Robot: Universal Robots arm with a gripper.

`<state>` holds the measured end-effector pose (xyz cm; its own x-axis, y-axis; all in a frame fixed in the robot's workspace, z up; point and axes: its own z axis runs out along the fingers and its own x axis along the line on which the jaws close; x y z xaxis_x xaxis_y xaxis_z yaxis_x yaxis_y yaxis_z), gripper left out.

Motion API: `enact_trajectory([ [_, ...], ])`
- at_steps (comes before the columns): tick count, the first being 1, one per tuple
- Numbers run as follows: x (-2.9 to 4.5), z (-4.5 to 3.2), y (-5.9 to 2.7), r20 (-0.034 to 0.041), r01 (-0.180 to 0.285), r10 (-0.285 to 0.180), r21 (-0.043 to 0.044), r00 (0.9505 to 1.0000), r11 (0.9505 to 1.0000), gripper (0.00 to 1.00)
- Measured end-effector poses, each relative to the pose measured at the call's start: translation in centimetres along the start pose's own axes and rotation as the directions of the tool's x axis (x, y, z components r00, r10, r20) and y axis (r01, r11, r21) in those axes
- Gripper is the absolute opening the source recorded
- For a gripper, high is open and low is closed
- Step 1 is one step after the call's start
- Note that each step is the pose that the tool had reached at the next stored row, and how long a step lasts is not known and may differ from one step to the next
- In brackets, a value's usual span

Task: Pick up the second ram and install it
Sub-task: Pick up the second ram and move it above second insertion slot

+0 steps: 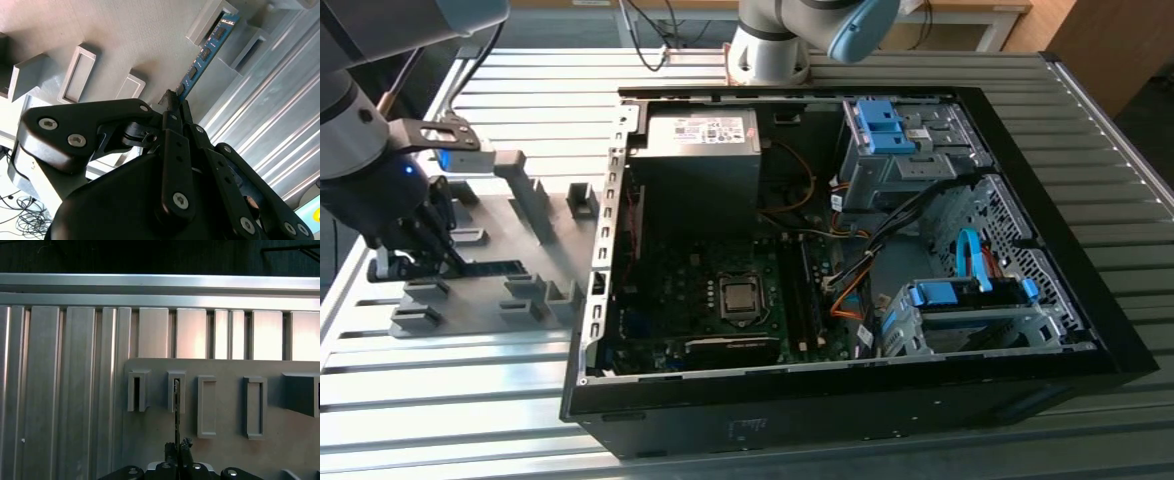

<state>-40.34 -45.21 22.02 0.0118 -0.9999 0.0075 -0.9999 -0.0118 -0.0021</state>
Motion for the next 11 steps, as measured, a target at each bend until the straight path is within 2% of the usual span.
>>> enact_trajectory([
  [11, 0.00, -0.29, 0.00, 0.0000, 0.000, 0.000, 0.0000, 1.0000, 1.0000, 0.14],
])
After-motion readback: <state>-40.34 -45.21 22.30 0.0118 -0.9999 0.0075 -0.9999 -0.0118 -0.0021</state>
